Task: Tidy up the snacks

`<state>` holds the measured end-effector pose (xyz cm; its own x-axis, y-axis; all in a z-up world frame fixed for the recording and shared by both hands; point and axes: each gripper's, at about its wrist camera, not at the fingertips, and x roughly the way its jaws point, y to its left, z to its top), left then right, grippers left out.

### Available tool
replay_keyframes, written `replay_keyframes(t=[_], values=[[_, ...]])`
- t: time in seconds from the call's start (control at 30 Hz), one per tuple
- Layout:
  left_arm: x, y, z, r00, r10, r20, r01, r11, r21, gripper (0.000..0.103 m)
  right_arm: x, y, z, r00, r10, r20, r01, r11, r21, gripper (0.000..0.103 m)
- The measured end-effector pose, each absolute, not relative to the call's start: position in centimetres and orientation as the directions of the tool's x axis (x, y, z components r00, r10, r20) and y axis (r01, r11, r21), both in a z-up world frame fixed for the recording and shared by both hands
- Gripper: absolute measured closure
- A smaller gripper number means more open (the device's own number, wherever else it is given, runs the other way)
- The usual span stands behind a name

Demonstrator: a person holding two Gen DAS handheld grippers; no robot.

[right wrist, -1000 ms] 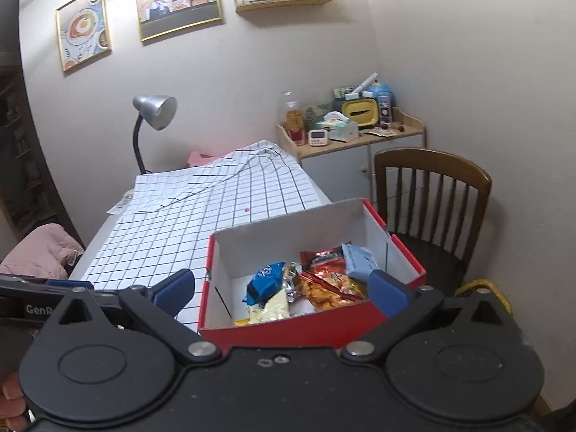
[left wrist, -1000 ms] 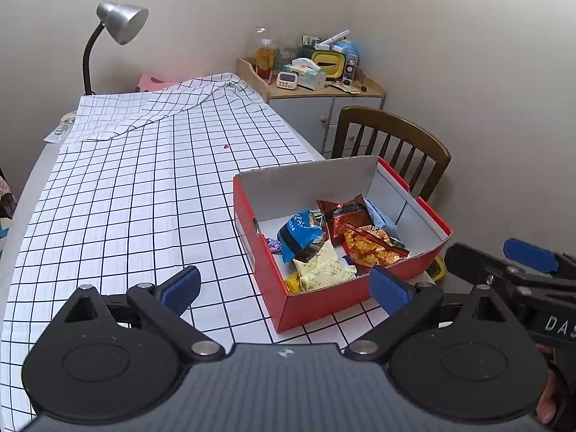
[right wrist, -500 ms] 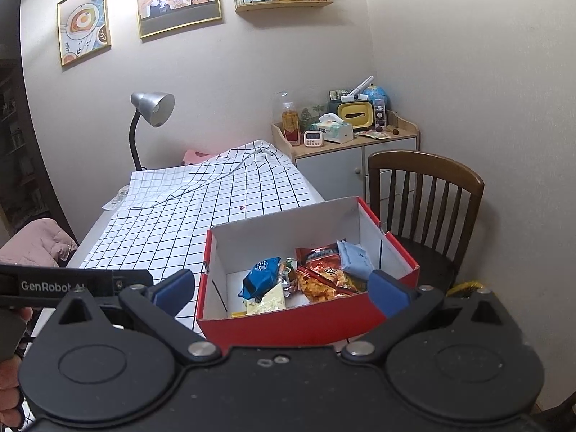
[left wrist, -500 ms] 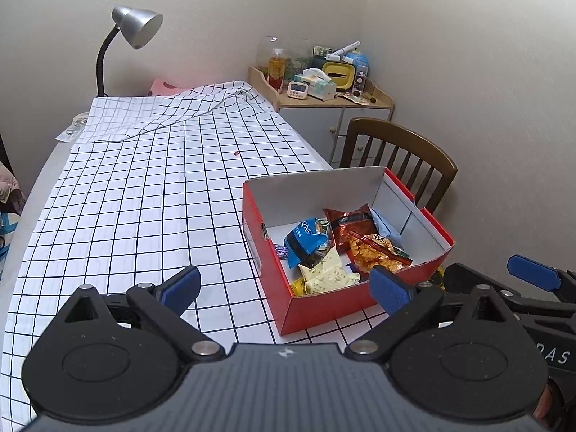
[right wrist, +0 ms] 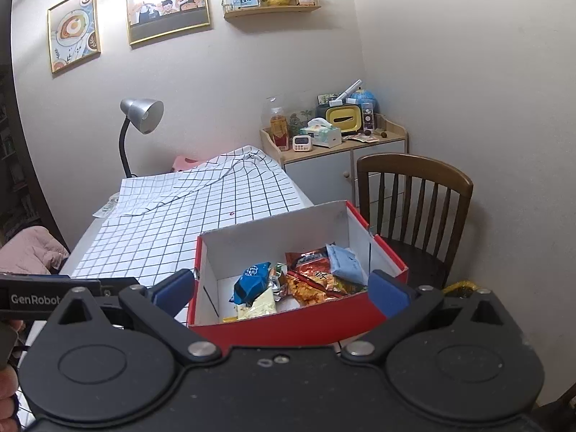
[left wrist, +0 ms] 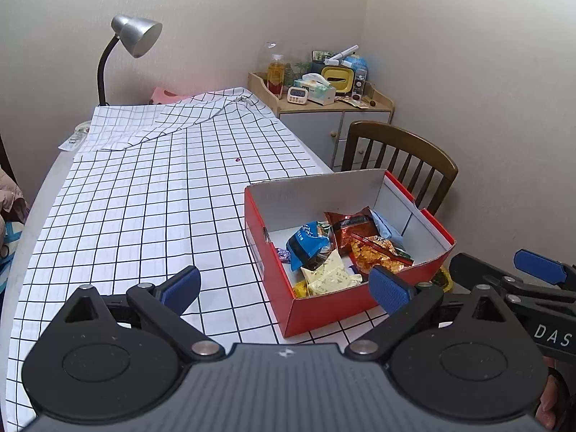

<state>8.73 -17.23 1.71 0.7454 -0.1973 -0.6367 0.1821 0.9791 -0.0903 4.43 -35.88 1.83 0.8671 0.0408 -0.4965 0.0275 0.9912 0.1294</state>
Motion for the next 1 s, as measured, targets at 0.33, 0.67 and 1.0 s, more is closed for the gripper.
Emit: replay_keyframes(t=[0.33, 0.67, 1.0], values=[[9.0, -17.5, 1.5, 0.73, -0.199, -0.654, 0.191, 0.978, -0.084, 0.003, 4.4, -36.2, 1.7, 0.862, 0.034, -0.507, 0.038, 0.991, 0.131, 0.0], [9.2, -17.8, 1.1, 0.71, -0.206, -0.673, 0.201, 0.976, -0.086, 0.003, 4.5, -36.7, 1.5, 0.852, 0.031, -0.523, 0.048, 0.989, 0.138, 0.0], [9.5, -17.2, 0.6, 0.692, -0.207, -0.692, 0.191, 0.976, -0.101, 0.003, 4.8, -36.3, 1.2, 0.844, 0.037, -0.536, 0.042, 0.99, 0.134, 0.0]])
